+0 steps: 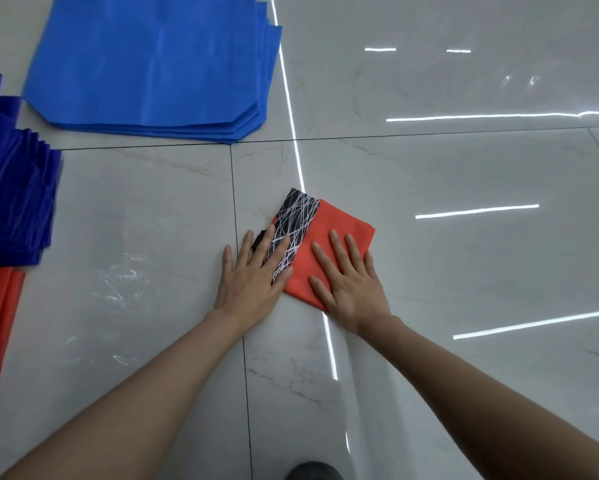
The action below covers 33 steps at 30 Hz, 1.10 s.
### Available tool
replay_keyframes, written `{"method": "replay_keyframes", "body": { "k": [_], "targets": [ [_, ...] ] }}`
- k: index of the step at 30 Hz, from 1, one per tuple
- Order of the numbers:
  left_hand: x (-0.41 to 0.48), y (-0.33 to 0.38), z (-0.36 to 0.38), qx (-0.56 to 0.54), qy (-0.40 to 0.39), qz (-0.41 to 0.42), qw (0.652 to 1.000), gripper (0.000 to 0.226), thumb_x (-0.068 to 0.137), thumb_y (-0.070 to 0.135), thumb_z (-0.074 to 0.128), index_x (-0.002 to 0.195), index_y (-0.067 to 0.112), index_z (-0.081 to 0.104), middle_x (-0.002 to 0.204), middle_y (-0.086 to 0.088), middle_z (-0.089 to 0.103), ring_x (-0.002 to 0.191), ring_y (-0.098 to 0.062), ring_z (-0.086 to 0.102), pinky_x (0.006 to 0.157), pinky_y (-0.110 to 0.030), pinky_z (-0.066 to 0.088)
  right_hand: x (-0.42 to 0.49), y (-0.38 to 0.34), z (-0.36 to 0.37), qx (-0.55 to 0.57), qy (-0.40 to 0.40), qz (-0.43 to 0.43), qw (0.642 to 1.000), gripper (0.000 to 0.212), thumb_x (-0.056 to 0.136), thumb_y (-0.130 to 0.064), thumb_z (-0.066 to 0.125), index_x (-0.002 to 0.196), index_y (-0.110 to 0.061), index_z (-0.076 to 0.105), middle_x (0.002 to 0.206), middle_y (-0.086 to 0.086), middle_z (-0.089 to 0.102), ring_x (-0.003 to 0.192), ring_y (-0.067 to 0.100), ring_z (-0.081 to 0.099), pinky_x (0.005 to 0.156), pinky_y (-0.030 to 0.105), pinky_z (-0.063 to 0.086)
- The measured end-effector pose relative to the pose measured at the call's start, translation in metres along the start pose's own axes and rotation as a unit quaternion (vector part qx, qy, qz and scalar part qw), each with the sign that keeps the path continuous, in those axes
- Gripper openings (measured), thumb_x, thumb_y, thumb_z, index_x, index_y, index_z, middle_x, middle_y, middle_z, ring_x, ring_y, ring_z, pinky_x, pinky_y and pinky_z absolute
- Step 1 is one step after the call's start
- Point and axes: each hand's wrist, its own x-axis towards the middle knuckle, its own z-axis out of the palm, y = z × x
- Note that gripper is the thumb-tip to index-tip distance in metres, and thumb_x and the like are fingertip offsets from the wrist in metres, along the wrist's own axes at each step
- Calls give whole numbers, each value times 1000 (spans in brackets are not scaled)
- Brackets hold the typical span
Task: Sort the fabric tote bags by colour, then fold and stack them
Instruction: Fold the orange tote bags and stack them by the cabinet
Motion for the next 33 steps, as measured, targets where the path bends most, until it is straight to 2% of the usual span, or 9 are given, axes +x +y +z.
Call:
{"method": "replay_keyframes", "body": {
  "k": [2,4,9,12,14,17,20,25,33],
  "targets": [
    [0,4,-5,7,-13,-6,1000,57,94,58,8,145,41,-10,154,13,-20,144,-21,-13,113,-49,-5,3,-4,-8,-3,13,1,1000,66,91,-64,13,148,-33,27,157,2,20,143,29,19,111,47,17],
    [0,5,-11,17,-35,0,999,55,98,50,16,146,39,-9,155,10,-19,143,-23,-17,113,-50,-7,14,-9,-19,-10,79,33,996,55,91,-58,28,126,-27,55,136,8,49,119,37,45,98,47,32],
    [-11,-8,-30,63,-32,11,997,56,99,31,31,149,34,8,156,5,-18,143,-26,-18,112,-53,-7,21,-14,-29,7,60,144,988,54,89,-57,32,128,-24,50,122,17,49,105,38,46,89,43,39],
    [-26,-8,-29,60,79,-20,995,46,90,23,40,135,17,47,157,-4,16,144,-27,12,111,-55,14,7,-36,-23,6,54,88,995,61,84,-58,27,109,-11,56,89,14,53,75,34,54,64,37,42],
    [-39,-8,-17,14,116,-76,990,46,92,31,33,122,7,58,146,-12,40,135,-28,37,104,-53,32,-7,-59,-16,3,80,45,996,49,85,-53,33,91,-9,56,77,10,51,62,31,54,55,34,40],
    [-56,-13,7,-6,120,-112,986,56,94,37,26,134,4,48,144,-14,42,133,-28,40,106,-49,32,-15,-83,-8,13,80,8,997,49,83,-39,37,119,-8,53,107,13,59,90,32,57,77,39,46],
    [-60,-18,17,-6,134,-98,986,54,96,35,25,141,8,39,148,-9,36,138,-24,32,111,-42,17,7,-93,-13,33,57,-116,991,62,83,-28,34,144,-19,35,150,10,36,137,31,33,112,45,23],
    [-61,-16,20,-21,147,-109,983,55,95,31,26,145,8,31,153,-8,27,142,-22,22,113,-45,14,40,-88,2,55,-20,-94,994,59,95,-46,19,150,-25,21,158,-1,15,146,20,10,117,43,10],
    [-57,-15,18,-16,134,-129,982,56,92,33,28,145,12,30,152,-7,28,141,-22,23,112,-47,17,47,-89,6,-1,-3,-87,996,57,96,-45,27,149,-24,29,156,2,23,144,24,19,115,44,8]
  ]
}}
